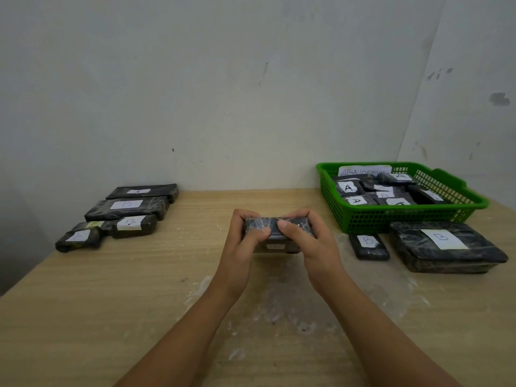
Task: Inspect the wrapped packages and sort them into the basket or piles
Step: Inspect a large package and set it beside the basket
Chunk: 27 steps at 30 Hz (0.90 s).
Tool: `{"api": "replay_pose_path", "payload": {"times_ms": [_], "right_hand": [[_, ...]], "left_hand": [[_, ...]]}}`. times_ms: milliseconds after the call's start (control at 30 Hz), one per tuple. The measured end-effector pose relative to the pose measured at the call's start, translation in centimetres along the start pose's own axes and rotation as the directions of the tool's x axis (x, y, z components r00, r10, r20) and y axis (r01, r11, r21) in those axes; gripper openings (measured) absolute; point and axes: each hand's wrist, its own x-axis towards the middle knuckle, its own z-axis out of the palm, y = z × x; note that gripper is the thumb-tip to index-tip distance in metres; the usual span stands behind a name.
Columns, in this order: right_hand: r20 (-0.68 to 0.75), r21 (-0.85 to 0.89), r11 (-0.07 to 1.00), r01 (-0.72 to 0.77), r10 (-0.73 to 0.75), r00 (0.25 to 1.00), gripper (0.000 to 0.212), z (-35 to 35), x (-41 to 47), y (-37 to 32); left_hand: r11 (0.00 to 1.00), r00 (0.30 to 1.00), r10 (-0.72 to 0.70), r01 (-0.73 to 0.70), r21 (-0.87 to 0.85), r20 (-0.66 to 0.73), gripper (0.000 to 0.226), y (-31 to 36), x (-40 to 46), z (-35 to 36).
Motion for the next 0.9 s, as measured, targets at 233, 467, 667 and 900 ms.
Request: {"api": "replay_pose_path", "payload": {"times_ms": [233,467,667,900], "right_hand": [[0.075,-0.062,0.998,0.013,-0.009,0.997,0.015,-0.60,0.20,-0.14],[0.119,-0.079,0.995,0.057,-0.047,0.992,0.029,-0.57,-0.16,-0.20],[0.103,-0.061,0.996,0.068,-0.061,0.993,0.025,-0.68,0.11,-0.03],[0.126,-0.090,0.994,0.066,-0.055,0.990,0.024,-0.80,0.13,0.49]], "left_hand": [[0.998,1.000,0.001,-0.002,0.060,0.008,0.022,0.07,0.32,-0.43],[0.997,0.999,0.042,-0.043,0.061,0.005,0.019,0.54,0.21,-0.70],[0.997,0.999,0.050,-0.050,0.061,0.014,0.025,0.47,-0.17,-0.35],[0.998,0.999,0.034,-0.034,0.060,0.001,0.023,0.15,0.09,-0.56]]}}
